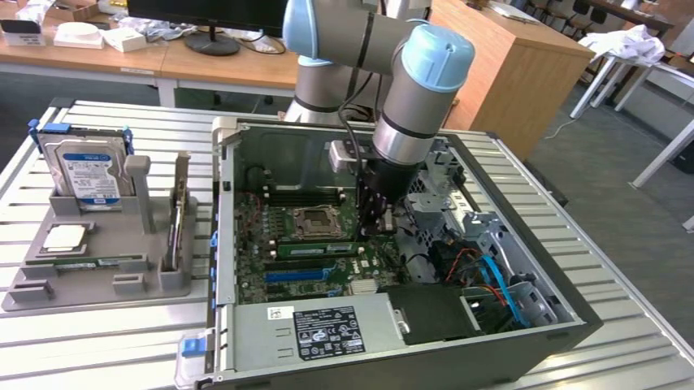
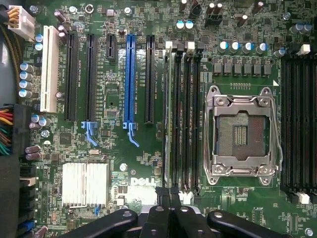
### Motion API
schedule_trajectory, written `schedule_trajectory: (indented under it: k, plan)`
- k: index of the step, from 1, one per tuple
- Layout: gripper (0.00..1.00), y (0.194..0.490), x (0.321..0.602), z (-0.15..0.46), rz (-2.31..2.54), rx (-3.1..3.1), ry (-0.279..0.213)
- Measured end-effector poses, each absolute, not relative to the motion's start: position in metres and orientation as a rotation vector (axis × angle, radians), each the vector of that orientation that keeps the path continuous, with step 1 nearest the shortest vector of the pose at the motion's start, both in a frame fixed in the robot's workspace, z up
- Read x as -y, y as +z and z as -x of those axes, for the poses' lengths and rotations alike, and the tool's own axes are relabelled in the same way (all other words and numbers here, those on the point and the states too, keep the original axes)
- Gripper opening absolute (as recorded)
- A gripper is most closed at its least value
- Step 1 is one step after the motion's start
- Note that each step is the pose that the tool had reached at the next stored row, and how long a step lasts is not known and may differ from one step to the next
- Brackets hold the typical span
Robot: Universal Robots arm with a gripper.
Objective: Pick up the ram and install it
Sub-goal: 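Press down the ram until it locks into place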
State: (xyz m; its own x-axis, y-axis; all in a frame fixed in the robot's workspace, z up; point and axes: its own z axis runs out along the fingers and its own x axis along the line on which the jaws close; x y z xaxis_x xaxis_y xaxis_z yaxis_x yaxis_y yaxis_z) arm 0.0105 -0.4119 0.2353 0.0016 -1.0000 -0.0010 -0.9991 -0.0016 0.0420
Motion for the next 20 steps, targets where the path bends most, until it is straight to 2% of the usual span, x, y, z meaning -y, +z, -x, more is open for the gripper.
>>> schedule_trajectory:
  k: [20]
  plan:
    - [0.10, 0.2298, 0.4097, -0.0105, -2.203, 2.199, -0.048]
